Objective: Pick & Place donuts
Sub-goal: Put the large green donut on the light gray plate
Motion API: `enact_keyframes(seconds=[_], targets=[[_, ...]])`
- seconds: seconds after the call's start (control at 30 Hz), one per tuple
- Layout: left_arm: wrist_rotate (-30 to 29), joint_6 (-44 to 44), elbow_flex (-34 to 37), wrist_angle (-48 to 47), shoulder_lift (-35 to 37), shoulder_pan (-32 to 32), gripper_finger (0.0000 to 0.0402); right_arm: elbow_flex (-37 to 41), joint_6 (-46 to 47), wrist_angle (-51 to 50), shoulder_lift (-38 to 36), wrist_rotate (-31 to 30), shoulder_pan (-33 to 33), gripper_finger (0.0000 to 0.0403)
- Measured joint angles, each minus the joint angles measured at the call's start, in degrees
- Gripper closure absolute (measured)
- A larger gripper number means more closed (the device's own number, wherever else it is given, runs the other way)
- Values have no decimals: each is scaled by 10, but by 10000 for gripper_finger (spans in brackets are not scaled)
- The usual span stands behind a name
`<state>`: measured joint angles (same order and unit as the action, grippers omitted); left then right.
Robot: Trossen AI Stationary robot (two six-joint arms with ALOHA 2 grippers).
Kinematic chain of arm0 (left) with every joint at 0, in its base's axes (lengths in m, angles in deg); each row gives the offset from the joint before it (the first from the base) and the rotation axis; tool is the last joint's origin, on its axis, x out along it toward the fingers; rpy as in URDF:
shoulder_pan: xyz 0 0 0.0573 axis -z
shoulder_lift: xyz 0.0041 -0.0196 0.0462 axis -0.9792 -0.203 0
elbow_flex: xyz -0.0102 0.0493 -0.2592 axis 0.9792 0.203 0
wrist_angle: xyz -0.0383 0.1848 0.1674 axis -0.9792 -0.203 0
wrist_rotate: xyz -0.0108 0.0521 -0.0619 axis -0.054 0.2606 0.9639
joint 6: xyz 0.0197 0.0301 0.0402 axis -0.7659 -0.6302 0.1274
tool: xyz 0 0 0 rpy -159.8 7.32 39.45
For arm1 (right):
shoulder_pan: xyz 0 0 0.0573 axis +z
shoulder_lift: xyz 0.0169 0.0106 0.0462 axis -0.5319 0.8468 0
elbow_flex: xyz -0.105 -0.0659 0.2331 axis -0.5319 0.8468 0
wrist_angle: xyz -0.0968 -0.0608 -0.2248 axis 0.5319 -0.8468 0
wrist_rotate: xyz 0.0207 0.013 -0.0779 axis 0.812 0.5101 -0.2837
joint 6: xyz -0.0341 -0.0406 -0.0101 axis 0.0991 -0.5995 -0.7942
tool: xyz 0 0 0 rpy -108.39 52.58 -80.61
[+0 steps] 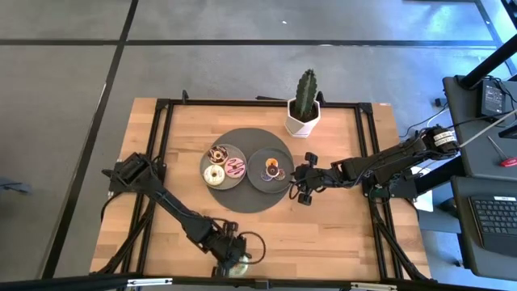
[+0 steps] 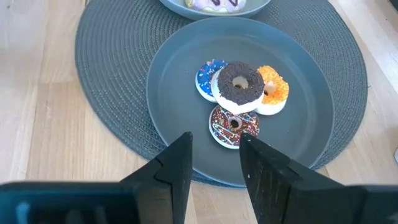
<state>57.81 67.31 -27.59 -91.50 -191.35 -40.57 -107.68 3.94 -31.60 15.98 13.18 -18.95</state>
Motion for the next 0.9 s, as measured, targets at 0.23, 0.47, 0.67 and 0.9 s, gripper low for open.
enact_keyframes(seconds=[0.23,0.47,0.67,0.9], targets=[[-68,-11,0,-215,97,-43,387,0,0,5,0,0,0,268],[-187,-40,45,-325,241,-124,391,0,0,6,0,0,0,268],[-193,-49,154,-306,382,-253,392,0,-1,5,0,0,0,268],[-83,-85,273,-169,445,-408,391,0,-2,5,0,0,-1,268]])
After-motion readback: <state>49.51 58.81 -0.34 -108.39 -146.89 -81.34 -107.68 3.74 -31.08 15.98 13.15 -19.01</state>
